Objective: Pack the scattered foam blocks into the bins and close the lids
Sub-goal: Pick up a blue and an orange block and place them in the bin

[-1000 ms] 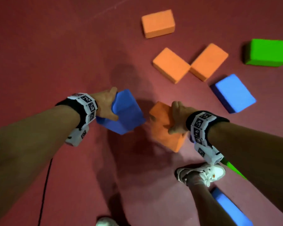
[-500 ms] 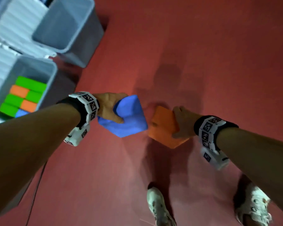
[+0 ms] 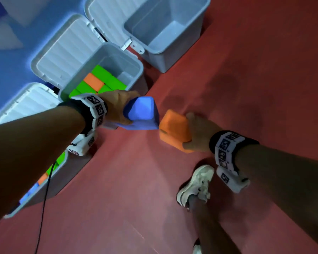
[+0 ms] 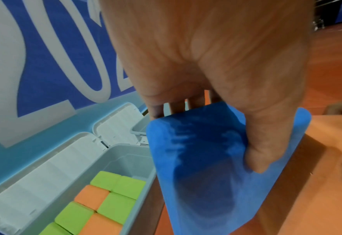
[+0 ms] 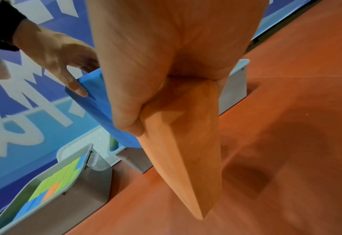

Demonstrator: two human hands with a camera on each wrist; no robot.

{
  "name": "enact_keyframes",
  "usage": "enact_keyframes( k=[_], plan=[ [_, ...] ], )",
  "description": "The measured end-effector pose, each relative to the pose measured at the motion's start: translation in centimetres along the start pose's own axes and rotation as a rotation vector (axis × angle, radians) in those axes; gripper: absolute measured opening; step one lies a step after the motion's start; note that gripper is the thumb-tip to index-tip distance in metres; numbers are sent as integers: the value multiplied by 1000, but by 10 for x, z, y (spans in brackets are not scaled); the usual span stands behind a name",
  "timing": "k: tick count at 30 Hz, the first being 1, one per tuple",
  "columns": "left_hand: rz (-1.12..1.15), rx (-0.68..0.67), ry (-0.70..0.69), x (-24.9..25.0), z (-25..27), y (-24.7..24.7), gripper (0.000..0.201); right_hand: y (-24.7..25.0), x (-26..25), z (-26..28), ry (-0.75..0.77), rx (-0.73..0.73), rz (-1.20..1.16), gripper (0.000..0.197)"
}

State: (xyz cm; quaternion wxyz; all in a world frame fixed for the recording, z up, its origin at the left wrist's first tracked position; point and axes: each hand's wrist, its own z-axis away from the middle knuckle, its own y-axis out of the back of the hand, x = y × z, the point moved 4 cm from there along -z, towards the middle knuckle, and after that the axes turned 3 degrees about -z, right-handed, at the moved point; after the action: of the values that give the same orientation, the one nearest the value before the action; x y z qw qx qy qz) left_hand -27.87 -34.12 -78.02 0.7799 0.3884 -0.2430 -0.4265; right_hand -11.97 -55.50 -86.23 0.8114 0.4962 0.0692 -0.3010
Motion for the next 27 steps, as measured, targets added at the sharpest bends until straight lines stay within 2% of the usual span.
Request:
enact_keyframes(
  k=[5,9,12,15,17,22,27],
  plan=[
    [-4,-18,40,-76,-54,58,91,53,-28,-92,38,41,-19,76],
    [-26,-4,71,-118,-102,107,88,100,-34,-146,8,98,-117,81],
    [-62,58,36,-143,-131,138,80,128,-36,-178,-16,140,-166,84],
    [-173,65,-8,-161,-155,162,75,146,-40,-201,-29,175,-187,88],
    [-231,65,-46,-176,-175,173,77,156,-42,-214,-21,191,-176,91],
    [-327,19,-124,-211,-230,175,76,171,-52,-244,17,228,-167,81],
    [-361,-42,-226,-255,-279,172,80,174,-76,-299,-5,240,-233,82]
  ],
)
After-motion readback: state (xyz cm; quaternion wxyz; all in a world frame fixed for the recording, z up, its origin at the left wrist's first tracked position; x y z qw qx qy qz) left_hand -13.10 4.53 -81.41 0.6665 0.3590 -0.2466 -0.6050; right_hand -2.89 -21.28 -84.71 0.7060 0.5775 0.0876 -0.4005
